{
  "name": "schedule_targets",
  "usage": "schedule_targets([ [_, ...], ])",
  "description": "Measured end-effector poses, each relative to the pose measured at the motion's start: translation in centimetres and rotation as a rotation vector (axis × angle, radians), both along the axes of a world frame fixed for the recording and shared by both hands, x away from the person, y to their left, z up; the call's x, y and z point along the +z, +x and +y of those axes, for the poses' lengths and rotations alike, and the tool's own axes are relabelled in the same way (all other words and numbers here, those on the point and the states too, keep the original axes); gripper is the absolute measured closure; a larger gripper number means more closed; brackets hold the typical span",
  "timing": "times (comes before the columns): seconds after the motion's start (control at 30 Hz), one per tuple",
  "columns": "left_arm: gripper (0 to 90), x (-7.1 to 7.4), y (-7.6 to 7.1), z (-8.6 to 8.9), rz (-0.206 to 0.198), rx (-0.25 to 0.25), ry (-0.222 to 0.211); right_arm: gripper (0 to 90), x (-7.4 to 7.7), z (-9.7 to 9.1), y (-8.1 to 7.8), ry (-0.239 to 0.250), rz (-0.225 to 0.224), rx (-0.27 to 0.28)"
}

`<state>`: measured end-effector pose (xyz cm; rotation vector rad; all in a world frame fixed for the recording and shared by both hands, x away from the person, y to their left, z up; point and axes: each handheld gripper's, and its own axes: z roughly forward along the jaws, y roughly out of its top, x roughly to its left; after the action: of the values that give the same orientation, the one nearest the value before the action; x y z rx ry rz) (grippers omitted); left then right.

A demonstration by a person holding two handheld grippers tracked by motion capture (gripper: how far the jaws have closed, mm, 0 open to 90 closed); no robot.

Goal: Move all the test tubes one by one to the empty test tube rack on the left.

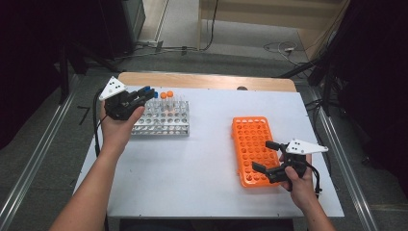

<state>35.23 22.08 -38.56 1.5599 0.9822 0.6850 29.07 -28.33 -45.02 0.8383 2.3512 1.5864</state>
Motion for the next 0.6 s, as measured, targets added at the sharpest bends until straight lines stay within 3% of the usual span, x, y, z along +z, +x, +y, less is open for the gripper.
schedule_targets([
  [0.13,76.5,-0.1,0.9,0.8,-0.002,0.038,0.001,0.0,-0.1,-0.1,0.0,0.0,0.001,-0.001],
  [0.43,76.5,-1.0,3.1,2.5,0.017,0.122,-0.054,0.0,-0.3,-0.6,0.2,0.009,0.011,-0.008],
  [0.6,76.5,-1.4,4.1,2.5,0.019,0.143,-0.051,0.0,-0.4,-0.7,0.3,0.014,0.012,-0.01],
])
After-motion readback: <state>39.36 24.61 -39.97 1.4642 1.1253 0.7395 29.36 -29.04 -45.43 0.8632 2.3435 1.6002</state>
